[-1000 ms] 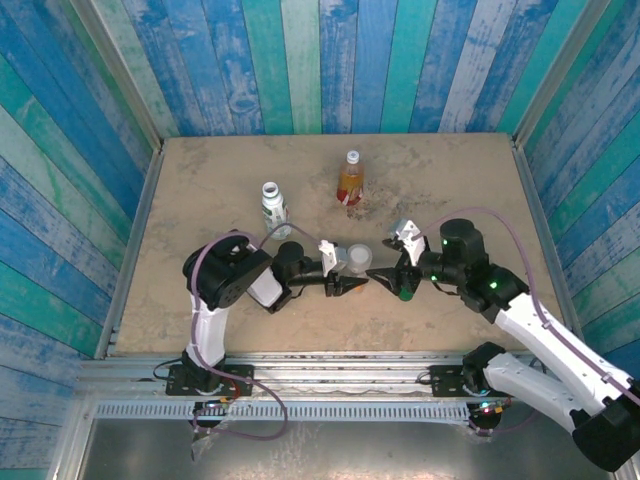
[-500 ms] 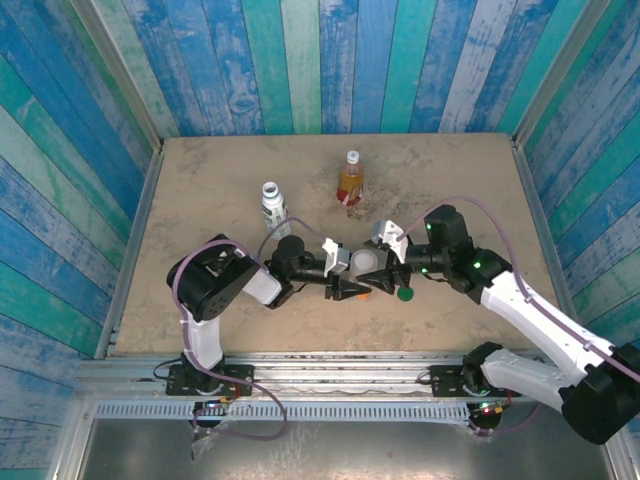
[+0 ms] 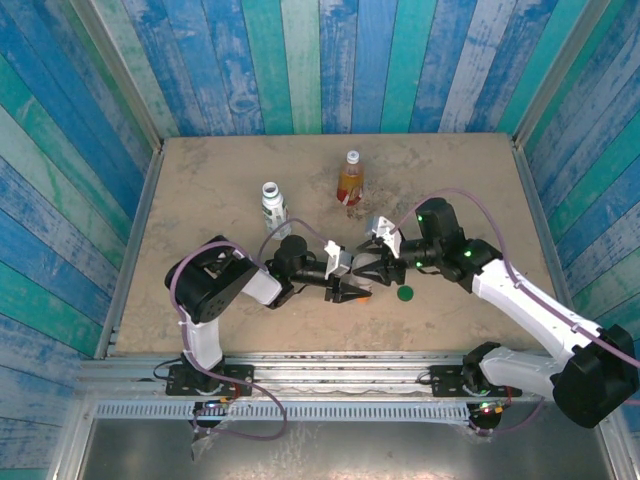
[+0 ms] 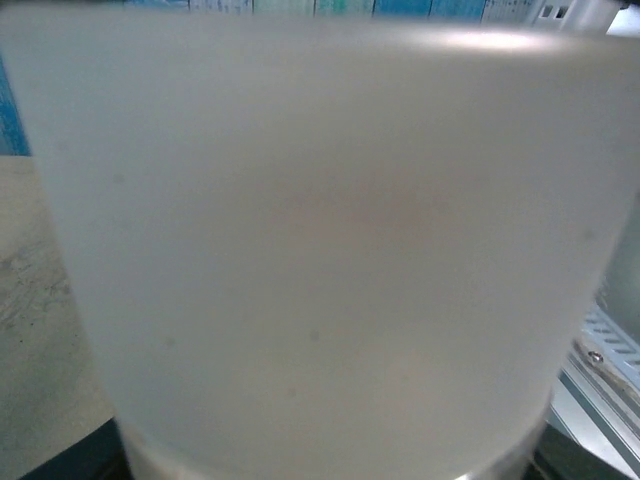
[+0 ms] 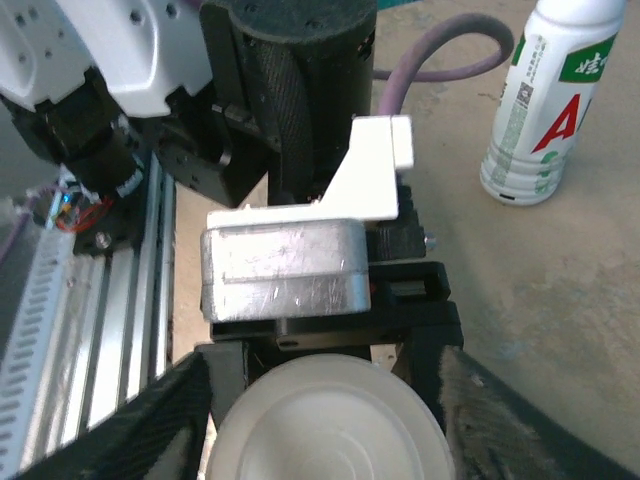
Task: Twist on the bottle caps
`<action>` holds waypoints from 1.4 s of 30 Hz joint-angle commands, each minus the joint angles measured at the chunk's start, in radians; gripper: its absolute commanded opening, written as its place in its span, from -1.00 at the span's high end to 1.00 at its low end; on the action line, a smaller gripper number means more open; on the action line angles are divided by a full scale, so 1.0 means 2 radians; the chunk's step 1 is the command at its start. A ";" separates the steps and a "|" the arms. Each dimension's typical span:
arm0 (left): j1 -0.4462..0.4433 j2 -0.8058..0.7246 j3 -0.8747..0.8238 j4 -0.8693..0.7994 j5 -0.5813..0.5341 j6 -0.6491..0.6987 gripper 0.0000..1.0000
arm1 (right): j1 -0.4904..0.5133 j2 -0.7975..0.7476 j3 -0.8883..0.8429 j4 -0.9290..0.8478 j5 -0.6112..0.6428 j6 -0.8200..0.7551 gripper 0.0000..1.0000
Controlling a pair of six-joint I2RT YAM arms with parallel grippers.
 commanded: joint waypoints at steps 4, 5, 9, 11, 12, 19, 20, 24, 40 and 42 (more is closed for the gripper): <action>-0.002 -0.034 0.004 0.026 0.011 -0.009 -0.08 | 0.001 -0.022 -0.014 -0.019 0.005 -0.001 -0.44; -0.002 -0.035 0.004 0.026 0.012 -0.009 -0.08 | 0.000 -0.023 -0.014 -0.019 0.010 -0.001 -0.45; -0.003 -0.037 0.007 0.012 0.016 -0.003 -0.08 | 0.001 -0.022 -0.014 -0.019 0.005 0.001 -0.43; -0.004 -0.038 0.007 0.013 0.021 -0.003 -0.09 | 0.000 -0.018 -0.013 -0.020 0.006 0.001 -0.43; -0.004 -0.039 0.008 0.012 0.023 -0.004 -0.08 | 0.001 -0.016 -0.013 -0.020 0.010 0.001 -0.45; -0.006 -0.044 0.010 -0.007 0.027 0.006 -0.09 | 0.000 -0.010 -0.008 -0.027 0.012 0.000 -0.51; -0.007 -0.044 0.010 -0.010 0.026 0.008 -0.09 | 0.000 -0.011 -0.007 -0.027 0.015 0.001 -0.47; -0.007 -0.044 0.010 -0.010 0.018 0.010 -0.09 | 0.000 -0.011 -0.006 -0.028 0.004 0.005 -0.11; -0.012 -0.022 0.030 -0.023 -0.265 -0.003 -0.09 | 0.052 -0.045 -0.072 0.093 0.340 0.275 0.16; -0.013 -0.019 0.032 -0.031 -0.272 -0.001 -0.09 | 0.070 -0.040 -0.071 0.078 0.386 0.295 0.13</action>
